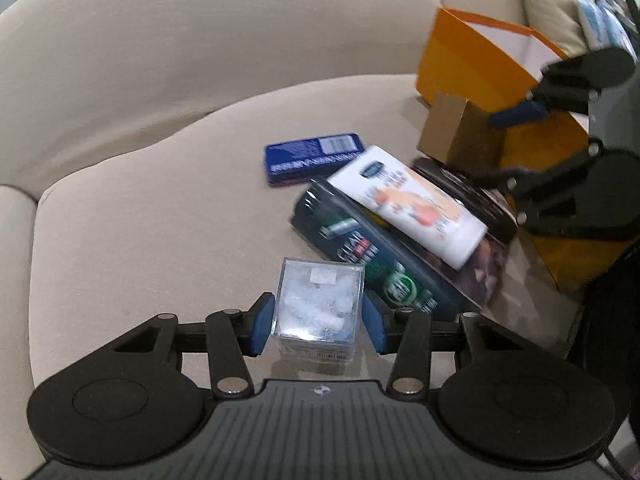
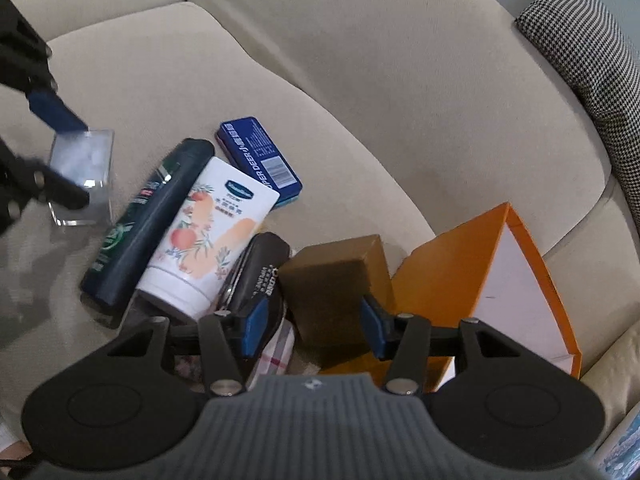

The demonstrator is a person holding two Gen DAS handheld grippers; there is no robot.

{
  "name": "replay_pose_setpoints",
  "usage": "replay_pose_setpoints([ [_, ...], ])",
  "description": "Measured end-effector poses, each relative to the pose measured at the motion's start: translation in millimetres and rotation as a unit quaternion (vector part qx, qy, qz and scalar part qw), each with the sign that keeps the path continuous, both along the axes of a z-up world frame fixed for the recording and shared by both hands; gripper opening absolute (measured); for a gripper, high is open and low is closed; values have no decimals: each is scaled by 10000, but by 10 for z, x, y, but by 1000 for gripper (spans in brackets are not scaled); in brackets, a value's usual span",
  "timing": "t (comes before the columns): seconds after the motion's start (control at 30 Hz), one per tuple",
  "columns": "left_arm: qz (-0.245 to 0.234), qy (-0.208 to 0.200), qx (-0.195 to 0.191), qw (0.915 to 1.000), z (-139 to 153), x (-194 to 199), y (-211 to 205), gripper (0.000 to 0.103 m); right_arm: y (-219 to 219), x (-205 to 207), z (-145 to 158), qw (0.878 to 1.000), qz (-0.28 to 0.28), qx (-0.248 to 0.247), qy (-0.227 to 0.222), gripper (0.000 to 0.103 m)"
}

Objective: Organize rigid objects
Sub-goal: 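Grasp the clear cube box with the left gripper while the right gripper grasps the brown box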

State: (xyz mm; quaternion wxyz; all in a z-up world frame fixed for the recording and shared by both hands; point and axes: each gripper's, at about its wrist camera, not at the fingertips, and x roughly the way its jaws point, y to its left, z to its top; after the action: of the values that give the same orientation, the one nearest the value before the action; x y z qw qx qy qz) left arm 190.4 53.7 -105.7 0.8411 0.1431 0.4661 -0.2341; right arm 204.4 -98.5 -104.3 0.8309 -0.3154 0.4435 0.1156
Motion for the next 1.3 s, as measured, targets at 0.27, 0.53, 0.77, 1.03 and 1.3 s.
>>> replay_pose_setpoints([
  [0.27, 299, -52, -293, 9991, 31, 152, 73, 54, -48, 282, -38, 10000, -76, -49, 29, 59],
  [0.53, 232, -97, -322, 9992, 26, 297, 80, 53, -115, 708, 117, 9992, -63, 323, 221, 75],
  [0.77, 156, -70, -257, 9995, 14, 399, 89, 53, -171, 1177, 53, 9893, -14, 475, 1378, 76],
  [1.03, -84, 389, -261, 9989, -5, 461, 127, 52, -125, 1559, -115, 9700, -14, 184, 2425, 75],
  [1.3, -290, 733, -81, 9969, -51, 501, 65, 56, -96, 1670, -255, 9645, -14, 37, 2639, 62],
])
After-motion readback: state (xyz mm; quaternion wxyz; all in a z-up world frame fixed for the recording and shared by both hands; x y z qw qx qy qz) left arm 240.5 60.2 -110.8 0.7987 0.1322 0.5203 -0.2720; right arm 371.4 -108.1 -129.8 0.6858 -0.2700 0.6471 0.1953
